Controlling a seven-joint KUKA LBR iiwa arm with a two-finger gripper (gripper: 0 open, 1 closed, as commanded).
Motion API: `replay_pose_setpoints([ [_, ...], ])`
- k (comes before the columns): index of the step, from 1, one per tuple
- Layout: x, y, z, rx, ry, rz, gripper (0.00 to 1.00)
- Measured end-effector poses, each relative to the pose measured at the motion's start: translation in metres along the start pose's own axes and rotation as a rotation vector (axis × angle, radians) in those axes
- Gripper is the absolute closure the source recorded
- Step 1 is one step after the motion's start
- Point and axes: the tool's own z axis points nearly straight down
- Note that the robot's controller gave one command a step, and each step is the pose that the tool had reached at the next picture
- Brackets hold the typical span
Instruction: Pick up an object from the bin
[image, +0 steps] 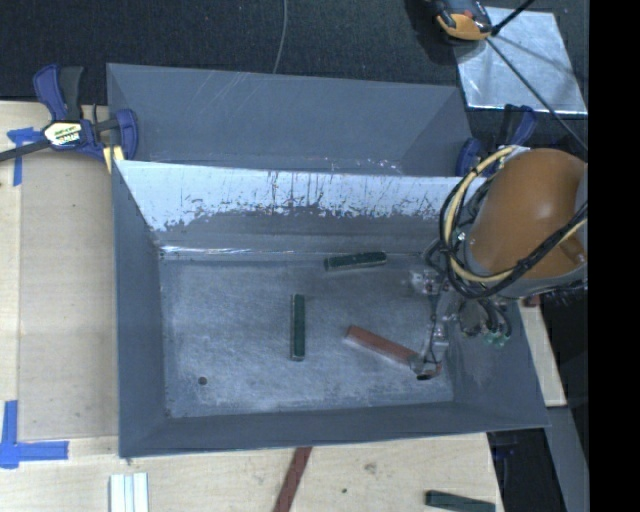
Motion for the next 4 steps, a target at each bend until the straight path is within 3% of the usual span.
replay_pose_setpoints([
  [1, 0.009, 0.009, 0.032, -0.001, 0.001, 0.109, 0.00],
  [2, 0.004, 0.000, 0.090, -0.001, -0.003, 0.118, 0.00],
  [3, 0.009, 0.013, 0.090, -0.001, -0.001, 0.376, 1.00],
  [4, 0.009, 0.013, 0.090, -0.001, -0.001, 0.375, 1.00],
])
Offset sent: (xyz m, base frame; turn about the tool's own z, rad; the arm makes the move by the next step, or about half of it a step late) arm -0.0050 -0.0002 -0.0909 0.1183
